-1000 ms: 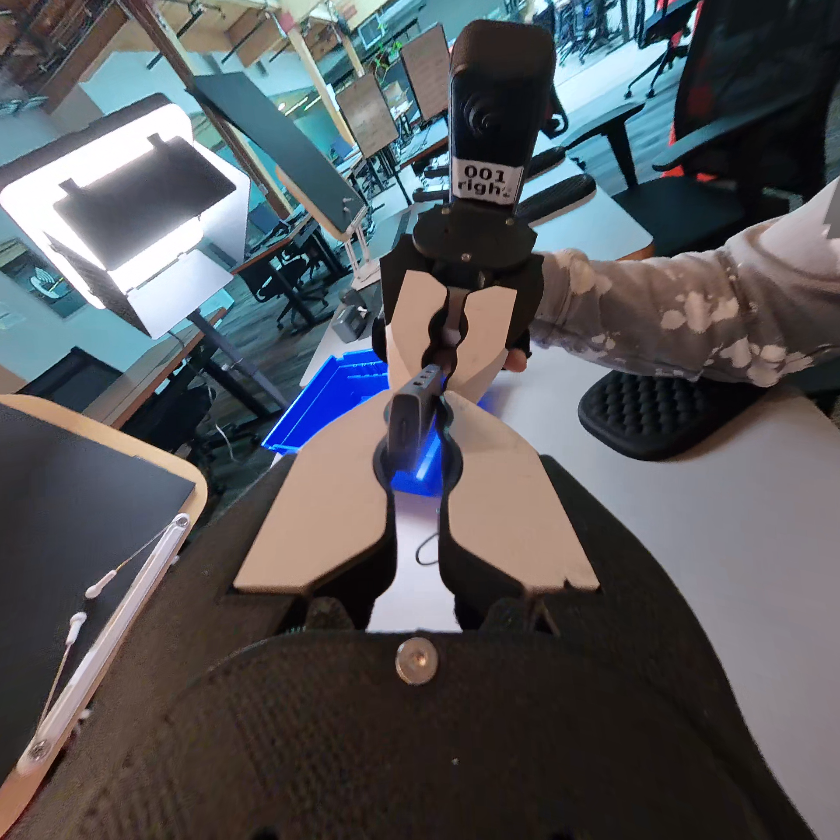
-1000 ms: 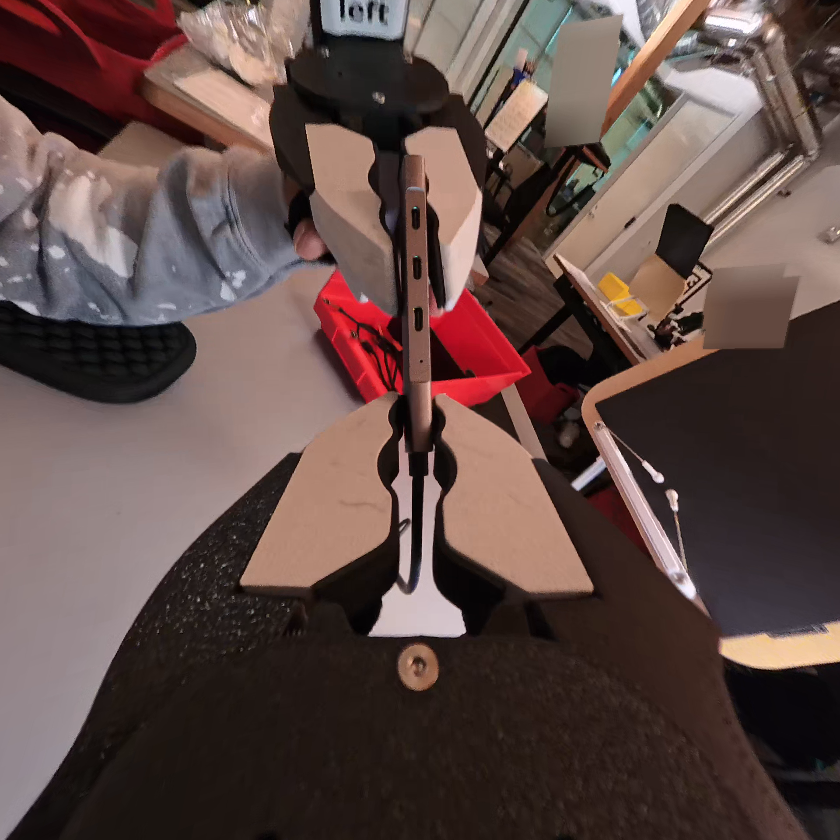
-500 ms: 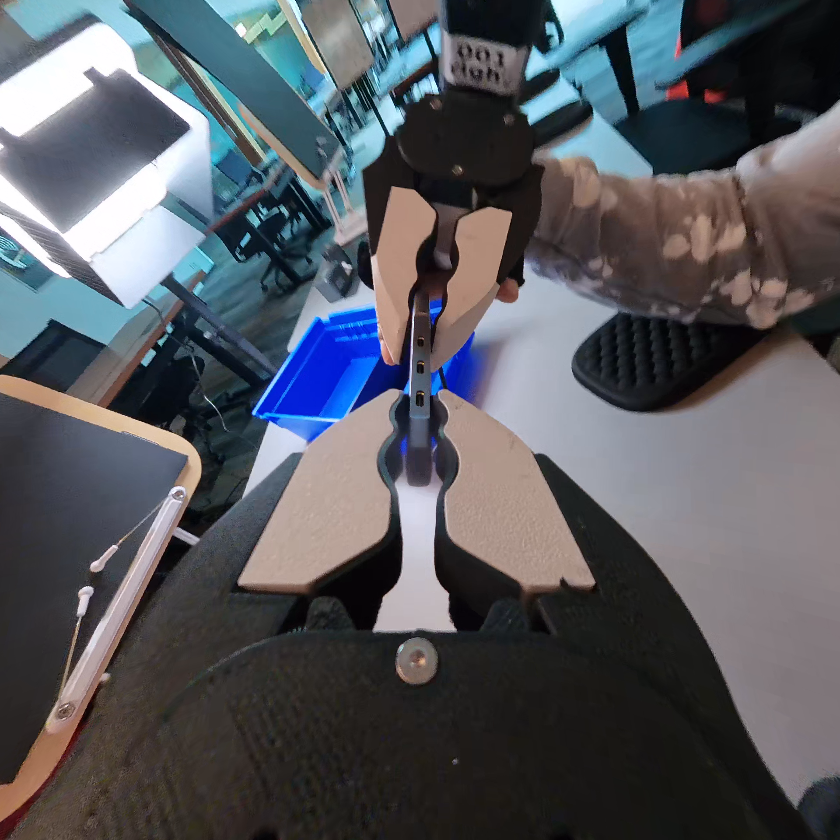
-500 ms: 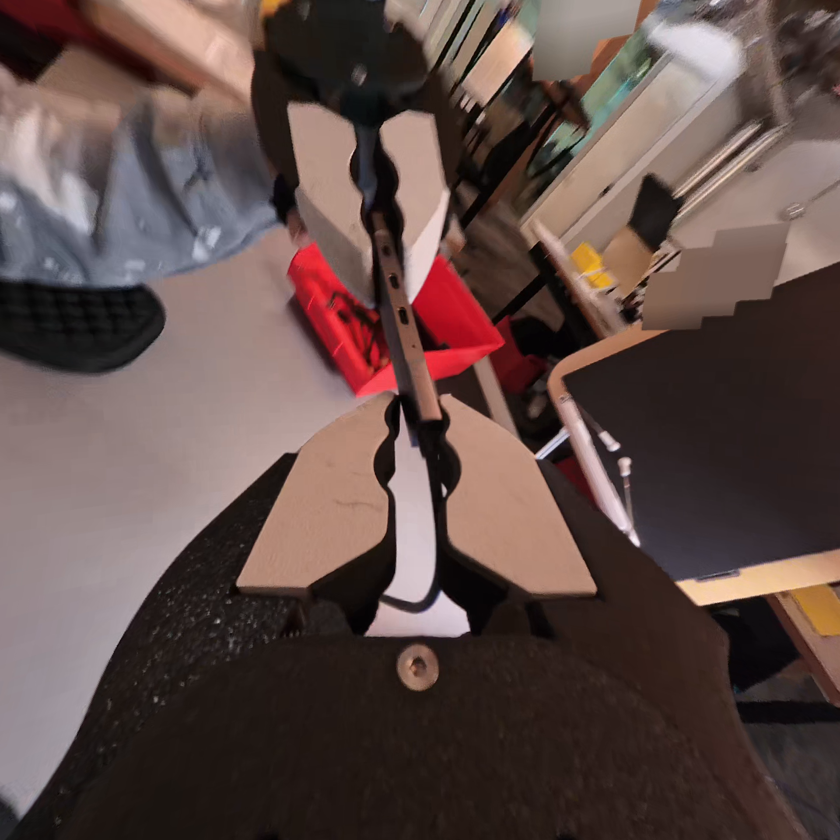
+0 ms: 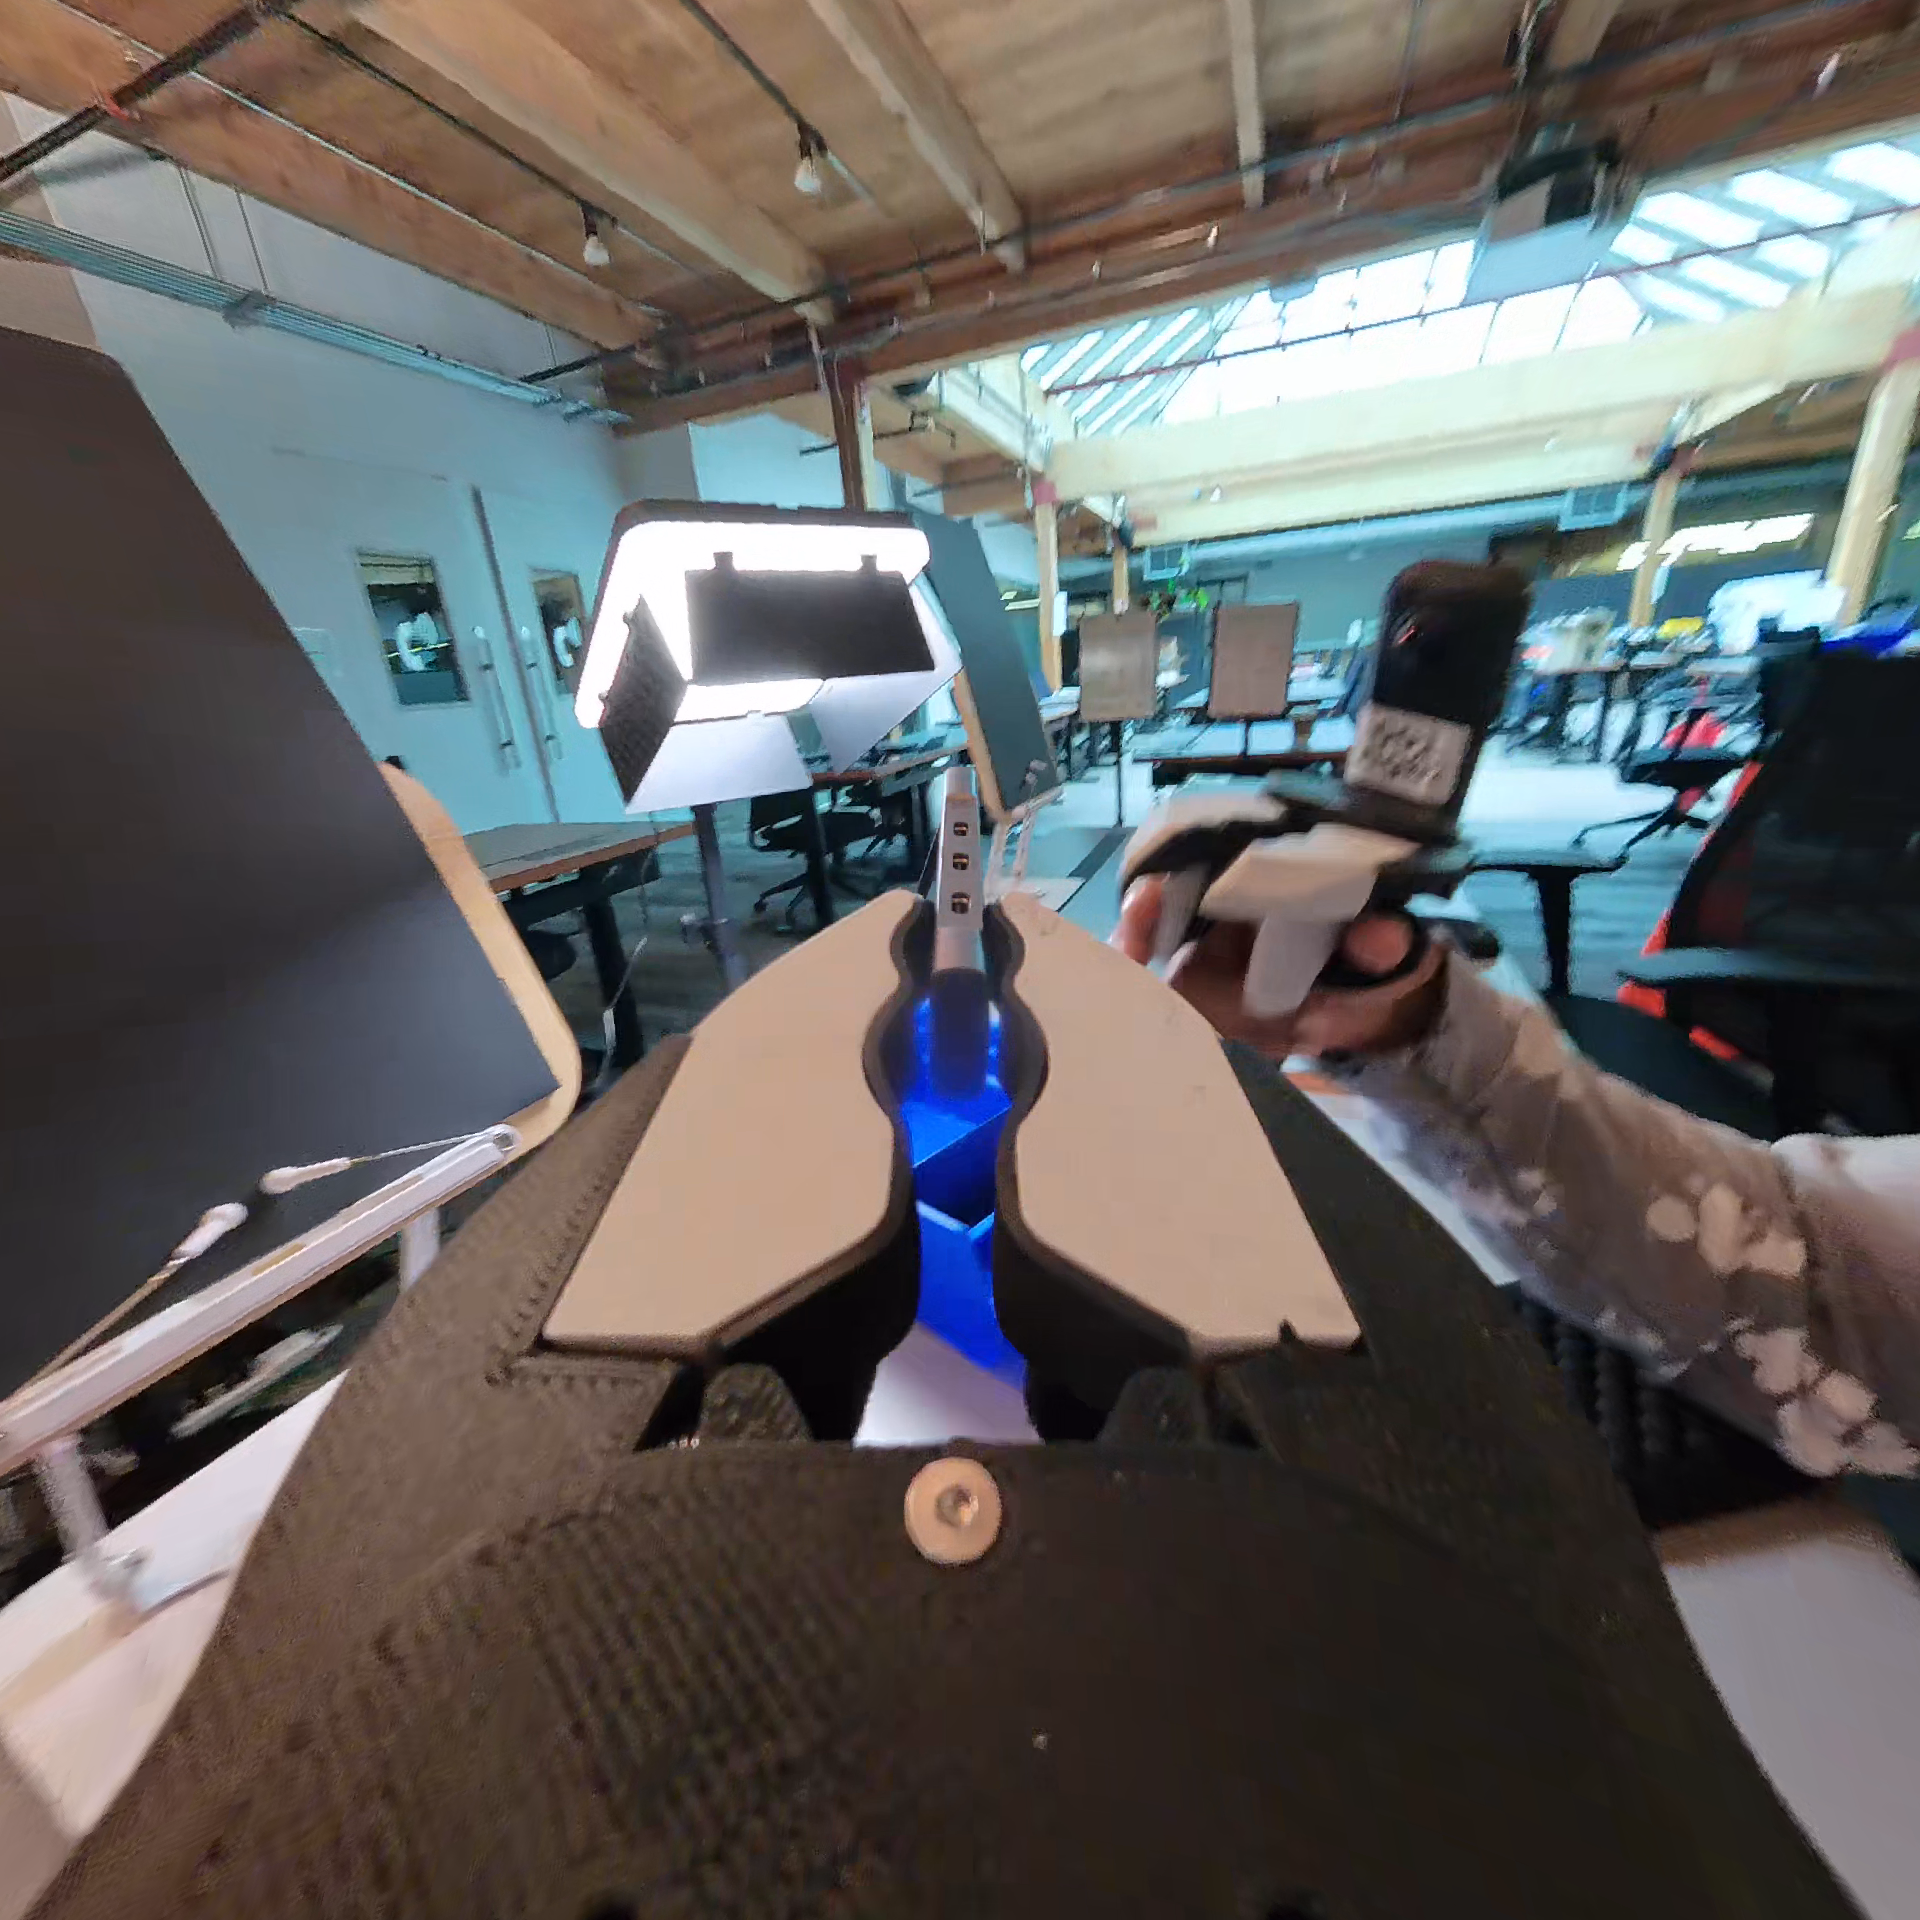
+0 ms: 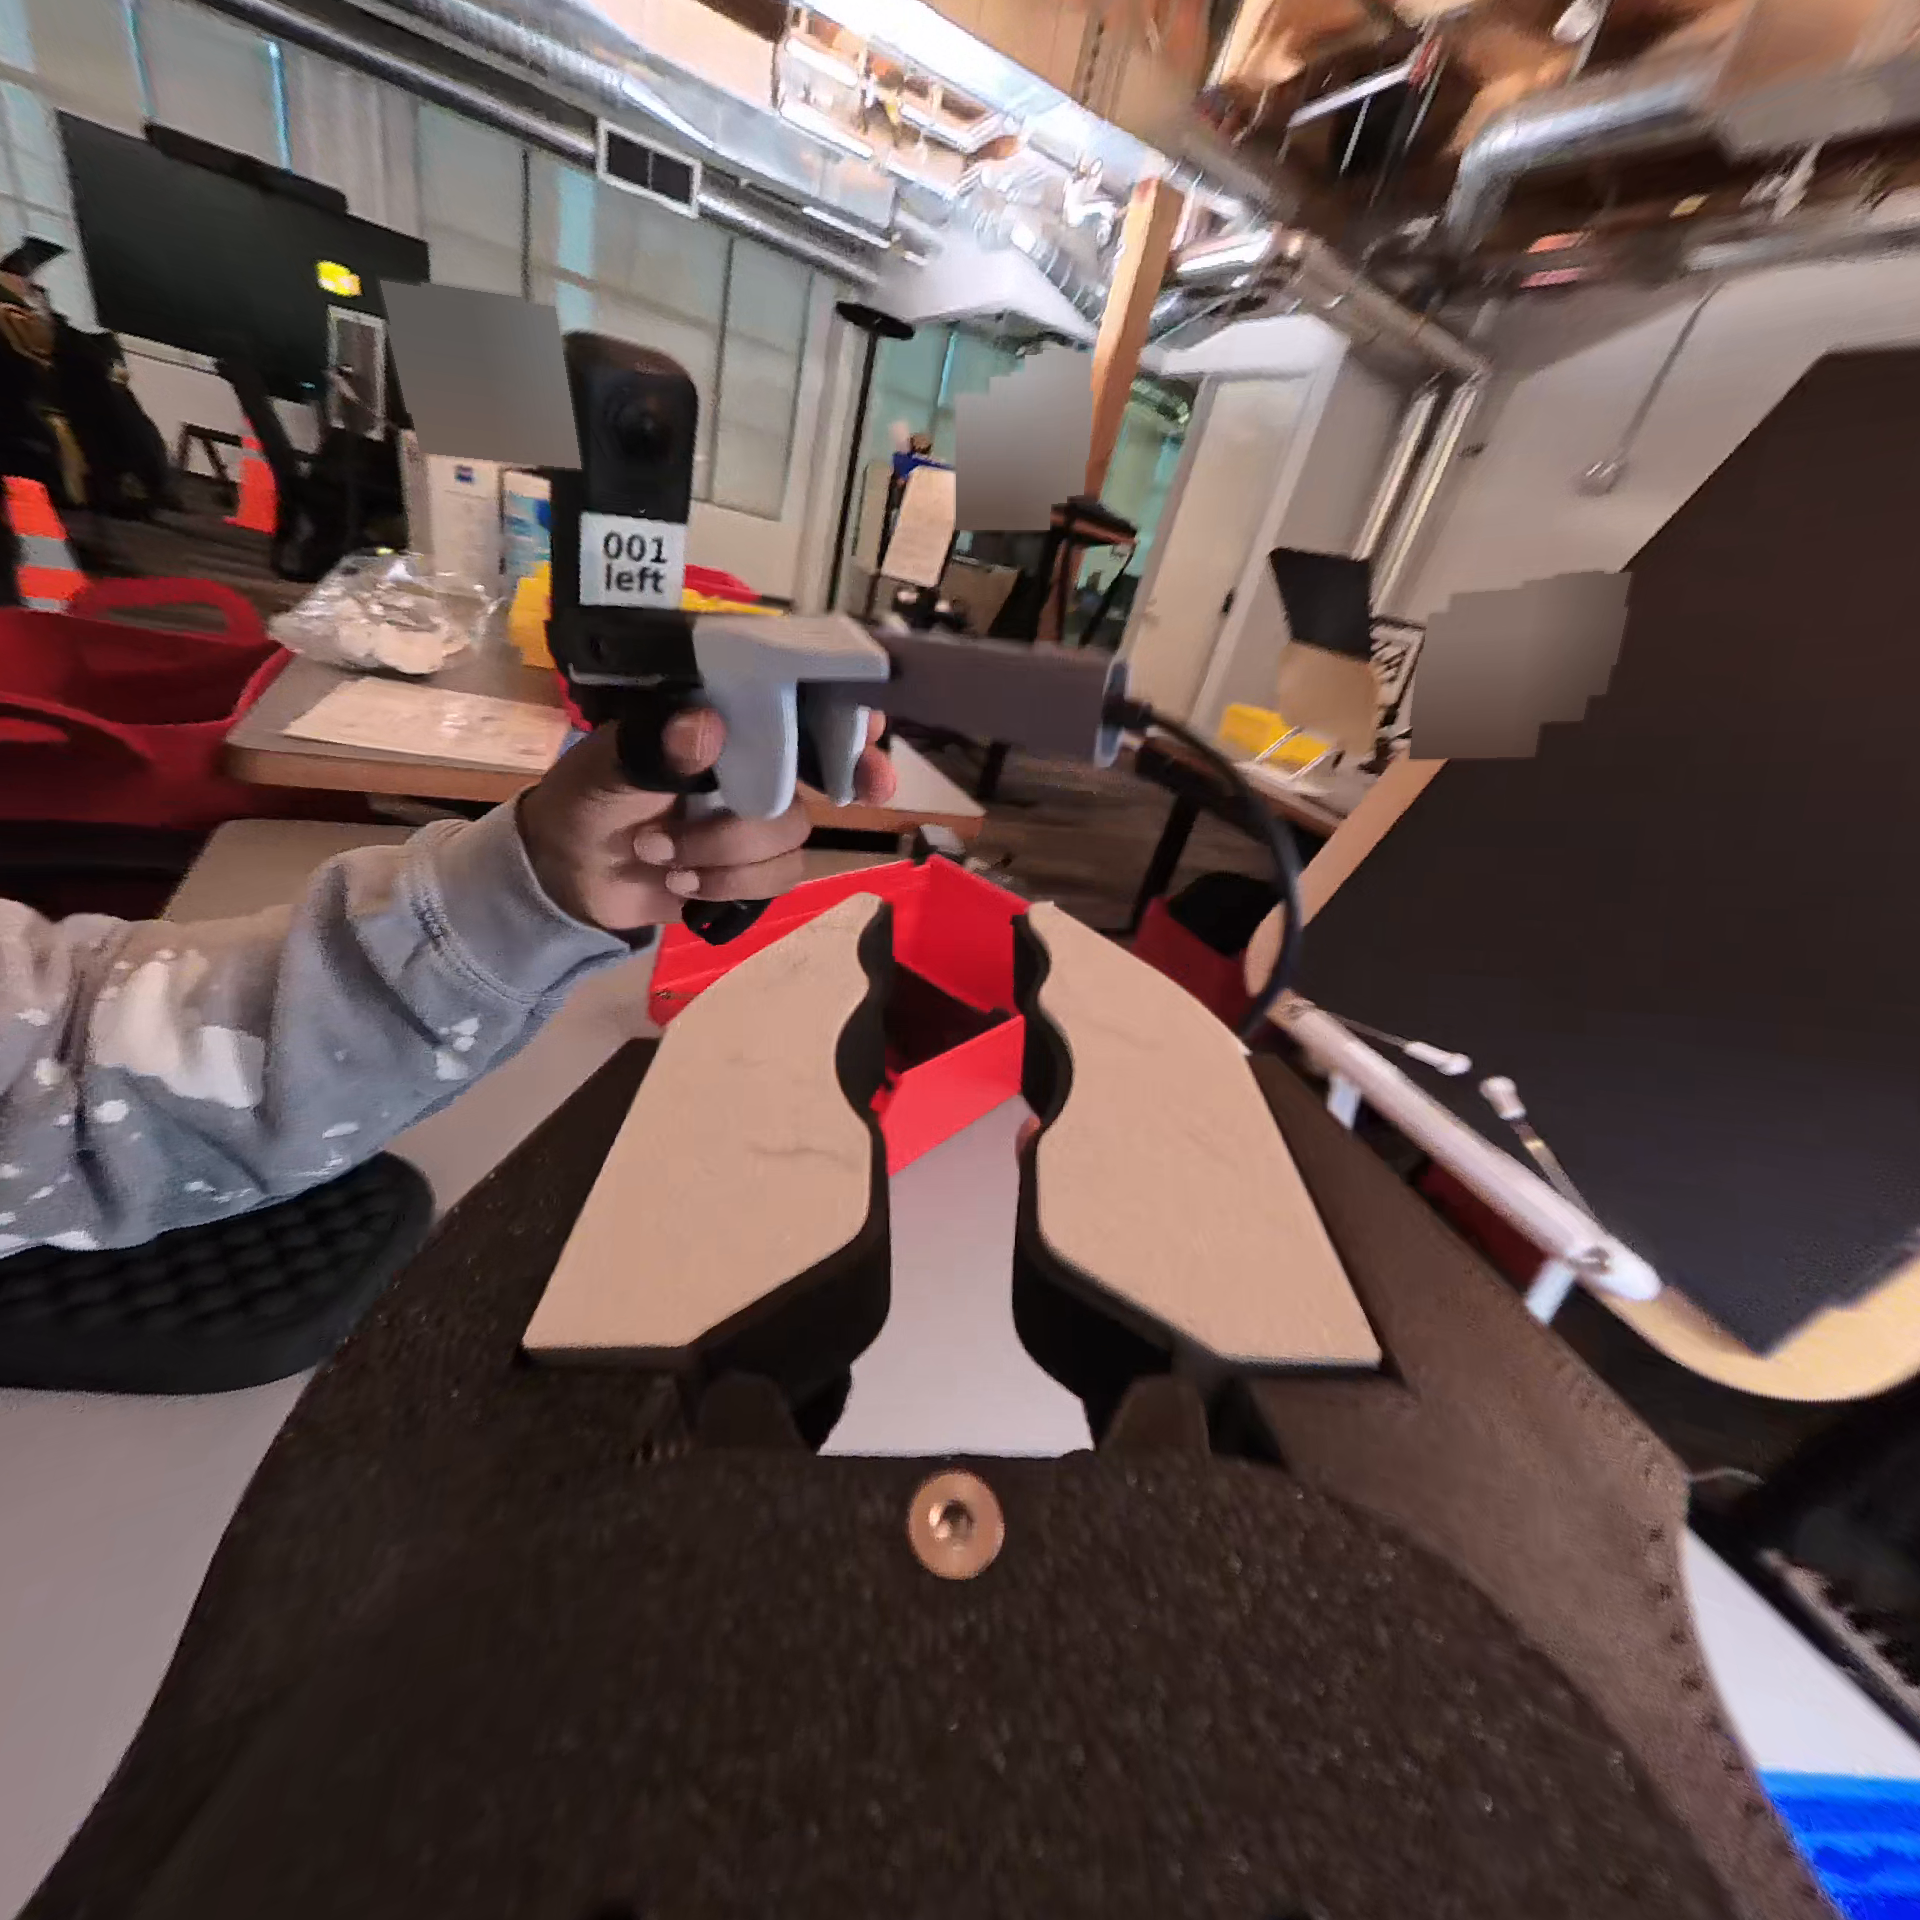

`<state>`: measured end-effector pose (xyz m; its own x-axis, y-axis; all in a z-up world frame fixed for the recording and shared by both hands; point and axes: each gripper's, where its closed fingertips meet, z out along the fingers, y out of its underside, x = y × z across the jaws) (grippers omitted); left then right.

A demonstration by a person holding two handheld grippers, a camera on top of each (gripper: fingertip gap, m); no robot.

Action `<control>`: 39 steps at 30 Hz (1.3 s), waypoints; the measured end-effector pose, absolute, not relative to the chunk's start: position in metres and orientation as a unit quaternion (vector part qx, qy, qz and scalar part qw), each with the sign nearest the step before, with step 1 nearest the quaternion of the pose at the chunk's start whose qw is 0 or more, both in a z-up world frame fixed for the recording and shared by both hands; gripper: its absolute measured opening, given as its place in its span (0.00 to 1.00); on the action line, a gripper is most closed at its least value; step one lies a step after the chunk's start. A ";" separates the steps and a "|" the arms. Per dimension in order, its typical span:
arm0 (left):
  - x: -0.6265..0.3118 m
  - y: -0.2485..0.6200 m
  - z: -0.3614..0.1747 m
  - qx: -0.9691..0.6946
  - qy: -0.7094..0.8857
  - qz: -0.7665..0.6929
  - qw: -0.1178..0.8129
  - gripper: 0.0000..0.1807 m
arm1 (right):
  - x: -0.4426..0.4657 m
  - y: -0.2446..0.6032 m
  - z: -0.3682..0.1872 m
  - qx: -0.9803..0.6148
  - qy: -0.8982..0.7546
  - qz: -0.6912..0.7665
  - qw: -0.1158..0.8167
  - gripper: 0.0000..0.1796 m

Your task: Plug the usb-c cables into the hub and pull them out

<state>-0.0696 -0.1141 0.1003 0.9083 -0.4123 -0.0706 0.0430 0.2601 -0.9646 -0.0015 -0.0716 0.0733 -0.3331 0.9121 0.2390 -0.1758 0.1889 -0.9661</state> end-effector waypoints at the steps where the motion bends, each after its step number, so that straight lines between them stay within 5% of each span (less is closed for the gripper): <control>1: -0.066 -0.113 0.101 -0.582 0.154 -0.164 0.781 0.06 | -0.008 -0.074 0.066 -0.314 -0.598 0.566 0.472 0.13; 8: -0.013 -0.102 0.084 -0.581 0.209 -0.269 0.739 0.05 | -0.011 -0.088 0.067 -0.294 -0.570 0.647 0.412 0.18; 20: 0.008 -0.101 0.055 -0.638 0.273 -0.277 0.664 0.05 | 0.006 -0.099 0.058 -0.244 -0.621 0.635 0.388 0.07; 29: -0.100 -0.134 0.077 -0.680 0.174 -0.167 0.693 0.13 | 0.012 -0.078 0.062 -0.260 -0.616 0.622 0.408 0.05; 39: -0.255 -0.164 -0.059 -0.903 -0.020 0.031 0.428 0.14 | 0.010 -0.055 0.058 -0.289 -0.608 0.601 0.431 0.05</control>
